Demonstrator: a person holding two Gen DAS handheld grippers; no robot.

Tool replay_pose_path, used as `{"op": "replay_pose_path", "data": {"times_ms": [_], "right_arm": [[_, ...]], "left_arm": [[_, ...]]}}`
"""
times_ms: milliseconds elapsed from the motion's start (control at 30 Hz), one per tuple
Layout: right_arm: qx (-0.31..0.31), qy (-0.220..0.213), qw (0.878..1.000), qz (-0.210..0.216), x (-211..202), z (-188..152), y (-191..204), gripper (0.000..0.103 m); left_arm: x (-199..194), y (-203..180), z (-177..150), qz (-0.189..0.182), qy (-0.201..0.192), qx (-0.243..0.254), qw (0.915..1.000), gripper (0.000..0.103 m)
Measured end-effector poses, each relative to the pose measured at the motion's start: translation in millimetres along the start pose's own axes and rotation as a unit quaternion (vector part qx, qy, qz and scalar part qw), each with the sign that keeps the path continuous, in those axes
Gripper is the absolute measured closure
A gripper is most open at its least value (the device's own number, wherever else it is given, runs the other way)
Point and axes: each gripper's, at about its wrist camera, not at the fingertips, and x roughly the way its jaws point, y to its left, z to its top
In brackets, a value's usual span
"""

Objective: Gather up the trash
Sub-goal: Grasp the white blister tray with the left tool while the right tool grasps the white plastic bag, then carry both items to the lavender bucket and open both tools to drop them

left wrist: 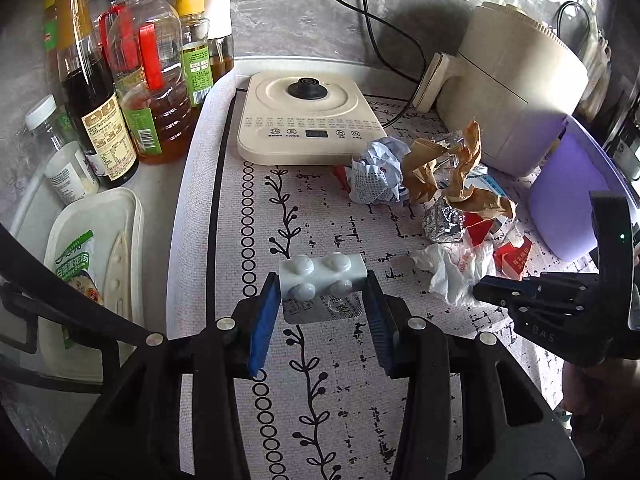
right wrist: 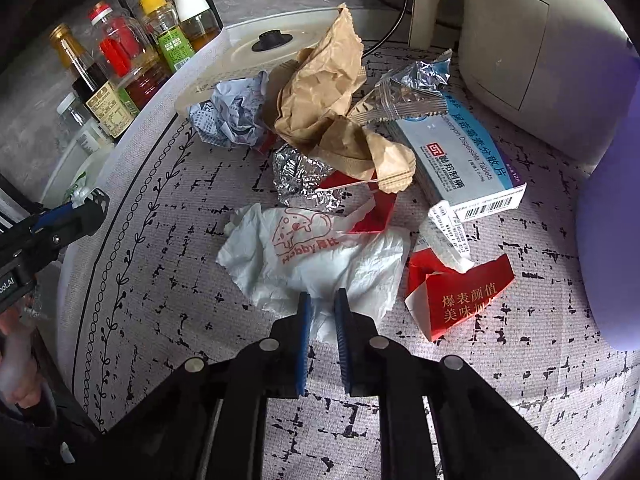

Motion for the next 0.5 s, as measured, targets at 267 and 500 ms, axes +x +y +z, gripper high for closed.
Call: {"op": "replay_pose_path", "data": {"times_ms": [267, 500], "right_arm": [[-0.012, -0.043, 0.998, 0.054, -44, 4, 6, 0.101], [-0.021, -0.096, 0.993, 0.067, -92, 13, -1, 0.101]], "left_arm": [[-14, -13, 21, -0.014, -0.027, 0.010, 0.9995, 0.061], [-40, -35, 43, -0.032, -0.068, 0.014, 0.9971, 0.061]]}}
